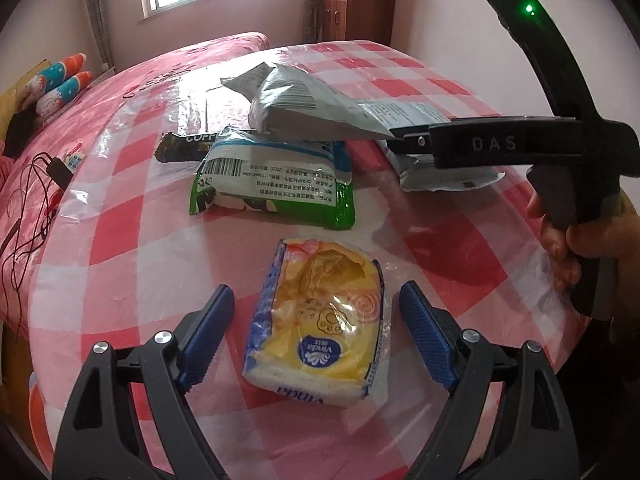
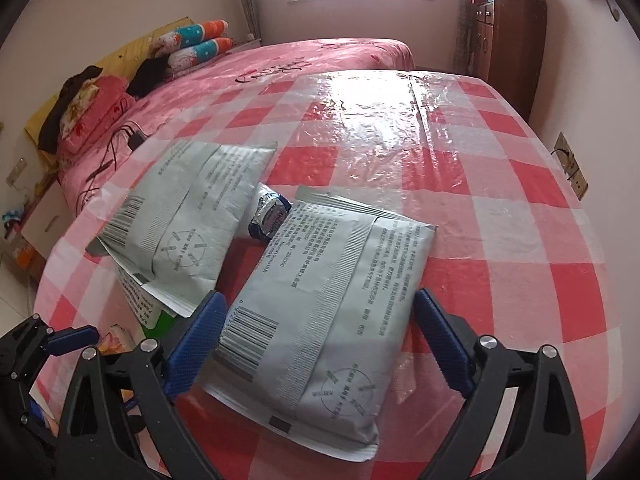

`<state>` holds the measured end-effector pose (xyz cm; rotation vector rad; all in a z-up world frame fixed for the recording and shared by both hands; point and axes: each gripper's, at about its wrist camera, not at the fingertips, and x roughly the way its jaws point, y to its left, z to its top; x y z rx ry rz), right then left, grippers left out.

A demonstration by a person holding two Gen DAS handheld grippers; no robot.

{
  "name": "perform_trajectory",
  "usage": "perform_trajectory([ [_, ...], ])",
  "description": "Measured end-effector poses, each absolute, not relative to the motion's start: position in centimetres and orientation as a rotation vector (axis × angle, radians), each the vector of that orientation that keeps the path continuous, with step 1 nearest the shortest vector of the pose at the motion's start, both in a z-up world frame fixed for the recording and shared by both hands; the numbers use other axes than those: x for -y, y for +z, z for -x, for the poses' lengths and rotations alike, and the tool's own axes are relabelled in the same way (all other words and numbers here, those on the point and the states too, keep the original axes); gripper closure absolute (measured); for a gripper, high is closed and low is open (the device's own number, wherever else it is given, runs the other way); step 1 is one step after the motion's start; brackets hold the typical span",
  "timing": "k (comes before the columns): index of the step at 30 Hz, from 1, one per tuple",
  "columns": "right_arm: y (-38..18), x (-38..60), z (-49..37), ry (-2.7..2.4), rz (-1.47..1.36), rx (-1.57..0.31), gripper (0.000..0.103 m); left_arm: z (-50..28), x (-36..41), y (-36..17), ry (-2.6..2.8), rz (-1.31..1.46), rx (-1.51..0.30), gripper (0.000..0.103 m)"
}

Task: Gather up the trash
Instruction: 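Grasp a grey packet with the right tool while the left tool grasps the yellow bread bag, then carry the grey packet and yellow bread bag to the pink bucket and open both tools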

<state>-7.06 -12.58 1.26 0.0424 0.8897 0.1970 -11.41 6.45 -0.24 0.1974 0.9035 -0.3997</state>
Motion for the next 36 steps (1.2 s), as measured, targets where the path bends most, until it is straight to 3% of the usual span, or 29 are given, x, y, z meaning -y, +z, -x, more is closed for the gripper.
perform_trajectory([
  [3,1.0,12.3,6.7,0.184,-0.029,-0.904,0.007,11.4,-6.5,-0.2,-0.389,-0.191,-0.895,0.021],
  [10,0.7,11.3,6.4,0.154,0.024,-0.926,0.007,11.1,-6.9,0.0,-0.344,-0.161,-0.874,0.047],
  [15,0.6,11.2,6.3,0.155,0.048,-0.933,0.007,11.1,-7.5,0.1,-0.327,-0.12,-0.866,0.053],
  [27,0.9,11.6,7.3,0.191,0.063,-0.907,0.02,11.2,-9.1,0.4,-0.344,-0.008,-0.867,0.059],
  [36,1.4,13.6,8.7,0.187,-0.031,-0.89,0.022,12.1,-10.3,1.2,-0.364,0.04,-0.832,0.059],
])
